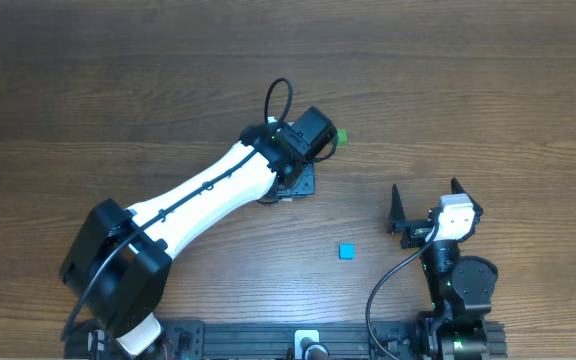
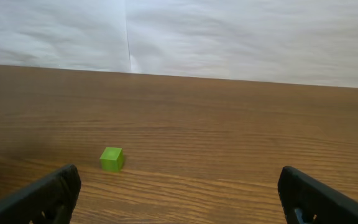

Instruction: Stack Cubes

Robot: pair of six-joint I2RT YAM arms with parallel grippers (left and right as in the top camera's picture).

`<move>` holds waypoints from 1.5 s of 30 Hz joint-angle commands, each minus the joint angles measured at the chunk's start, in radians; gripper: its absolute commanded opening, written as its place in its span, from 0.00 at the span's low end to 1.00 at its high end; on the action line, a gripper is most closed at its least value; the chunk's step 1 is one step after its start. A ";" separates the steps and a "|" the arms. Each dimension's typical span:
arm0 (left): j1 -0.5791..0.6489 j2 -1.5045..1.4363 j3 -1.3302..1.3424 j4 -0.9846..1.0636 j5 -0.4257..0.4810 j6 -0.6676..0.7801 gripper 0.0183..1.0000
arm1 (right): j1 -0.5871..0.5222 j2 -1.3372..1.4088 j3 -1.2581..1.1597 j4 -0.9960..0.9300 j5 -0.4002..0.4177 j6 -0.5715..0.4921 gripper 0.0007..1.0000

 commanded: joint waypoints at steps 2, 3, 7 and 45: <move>-0.001 0.035 0.024 0.000 0.016 0.014 0.02 | -0.001 -0.007 -0.008 0.000 0.010 0.003 0.99; -0.001 0.040 0.024 0.000 0.016 0.014 0.02 | -0.001 -0.007 -0.008 0.000 0.010 0.003 0.99; 0.000 0.051 0.024 0.002 0.016 0.014 0.02 | -0.001 -0.007 -0.008 0.000 0.011 0.003 0.99; 0.000 0.053 0.024 -0.016 -0.005 0.014 0.08 | -0.001 -0.007 -0.008 0.000 0.010 0.003 0.99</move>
